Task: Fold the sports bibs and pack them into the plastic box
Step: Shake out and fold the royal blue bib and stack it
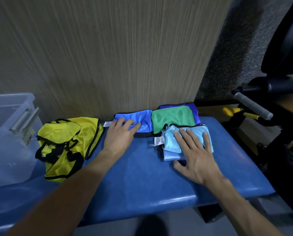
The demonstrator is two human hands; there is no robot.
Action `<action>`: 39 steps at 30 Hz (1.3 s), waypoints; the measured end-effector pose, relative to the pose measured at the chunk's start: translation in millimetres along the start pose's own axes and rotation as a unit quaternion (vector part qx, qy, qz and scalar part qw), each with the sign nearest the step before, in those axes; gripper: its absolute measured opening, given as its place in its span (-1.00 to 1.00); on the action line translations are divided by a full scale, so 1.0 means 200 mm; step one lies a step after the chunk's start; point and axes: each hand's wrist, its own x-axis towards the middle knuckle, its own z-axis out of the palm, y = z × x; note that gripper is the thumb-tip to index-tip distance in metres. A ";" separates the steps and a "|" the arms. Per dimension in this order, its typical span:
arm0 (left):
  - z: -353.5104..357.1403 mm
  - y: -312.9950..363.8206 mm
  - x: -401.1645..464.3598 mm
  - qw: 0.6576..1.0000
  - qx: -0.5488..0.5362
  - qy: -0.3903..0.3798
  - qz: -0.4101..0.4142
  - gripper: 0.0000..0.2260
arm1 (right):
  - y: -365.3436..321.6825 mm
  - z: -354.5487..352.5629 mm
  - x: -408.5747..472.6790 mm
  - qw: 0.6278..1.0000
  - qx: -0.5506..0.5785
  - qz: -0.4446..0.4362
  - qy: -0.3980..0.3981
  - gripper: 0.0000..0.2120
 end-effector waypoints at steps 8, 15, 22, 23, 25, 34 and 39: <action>-0.19 0.12 0.21 0.986 -0.165 0.013 0.030 -0.50 | 0.03 0.01 0.02 1.000 -0.001 -0.003 0.006 -0.19; -0.09 0.31 0.40 0.989 -0.041 -0.069 0.126 -0.28 | 0.08 0.01 0.01 1.000 -0.004 0.004 0.012 -0.21; -0.10 0.34 0.48 0.989 -0.062 -0.077 0.108 -0.42 | 0.09 0.01 0.00 1.000 0.005 0.001 0.018 -0.21; -0.11 0.32 0.50 0.985 -0.080 -0.100 0.113 -0.45 | 0.09 0.01 0.00 1.000 0.005 0.000 0.016 -0.21; -0.14 0.30 0.56 0.981 -0.109 -0.126 0.103 -0.55 | 0.09 0.01 0.00 1.000 0.005 -0.001 0.013 -0.22; -0.19 0.40 0.70 0.992 -0.068 -0.087 0.065 -0.53 | 0.08 0.02 0.00 1.000 0.007 0.005 0.008 -0.21; -0.17 0.43 0.73 0.982 -0.077 -0.125 0.120 -0.52 | 0.09 0.02 -0.01 1.000 0.010 0.003 0.006 -0.20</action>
